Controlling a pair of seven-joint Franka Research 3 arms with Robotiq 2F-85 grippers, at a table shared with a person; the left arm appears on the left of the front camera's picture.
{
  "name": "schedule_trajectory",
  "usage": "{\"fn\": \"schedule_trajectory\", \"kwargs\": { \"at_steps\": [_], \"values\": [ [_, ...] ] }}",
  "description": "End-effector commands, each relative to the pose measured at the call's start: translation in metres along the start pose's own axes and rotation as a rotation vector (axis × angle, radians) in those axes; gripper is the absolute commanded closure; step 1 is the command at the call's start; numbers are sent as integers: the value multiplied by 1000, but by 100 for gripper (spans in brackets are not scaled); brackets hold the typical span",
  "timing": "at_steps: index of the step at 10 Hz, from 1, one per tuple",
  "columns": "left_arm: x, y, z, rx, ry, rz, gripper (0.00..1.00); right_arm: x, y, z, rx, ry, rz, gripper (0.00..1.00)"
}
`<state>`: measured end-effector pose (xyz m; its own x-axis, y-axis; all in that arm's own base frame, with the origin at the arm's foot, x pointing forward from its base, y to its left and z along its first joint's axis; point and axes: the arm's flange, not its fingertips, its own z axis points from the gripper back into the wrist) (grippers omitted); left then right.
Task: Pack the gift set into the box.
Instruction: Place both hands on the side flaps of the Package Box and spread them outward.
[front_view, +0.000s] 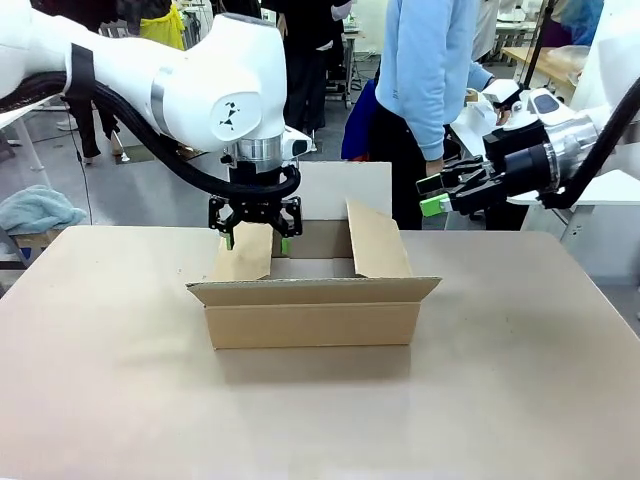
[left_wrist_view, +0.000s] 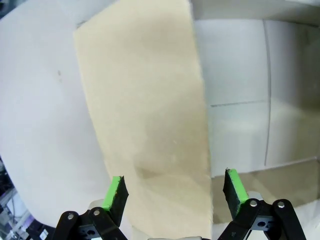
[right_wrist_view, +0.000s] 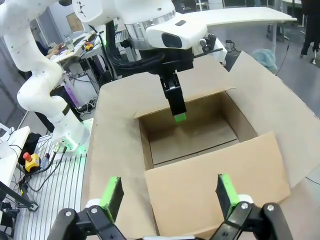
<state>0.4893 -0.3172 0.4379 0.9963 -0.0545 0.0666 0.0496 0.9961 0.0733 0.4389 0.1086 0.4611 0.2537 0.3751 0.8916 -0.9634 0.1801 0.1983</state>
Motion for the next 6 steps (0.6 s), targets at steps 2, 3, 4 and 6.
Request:
{"fn": "schedule_trajectory", "kwargs": {
  "at_steps": [2, 3, 4, 6],
  "values": [
    [4, 3, 9, 99, -34, 67, 0, 1, 0, 4, 9, 2, 9, 0],
    [-2, 12, 16, 107, -62, 81, 0, 1, 0, 4, 9, 2, 9, 0],
    [-11, 20, 25, 106, -93, 93, 0, 1, 0, 4, 9, 2, 9, 0],
    [-26, 42, 38, 110, -132, 134, 0, 1, 0, 4, 9, 2, 9, 0]
  ]
}}
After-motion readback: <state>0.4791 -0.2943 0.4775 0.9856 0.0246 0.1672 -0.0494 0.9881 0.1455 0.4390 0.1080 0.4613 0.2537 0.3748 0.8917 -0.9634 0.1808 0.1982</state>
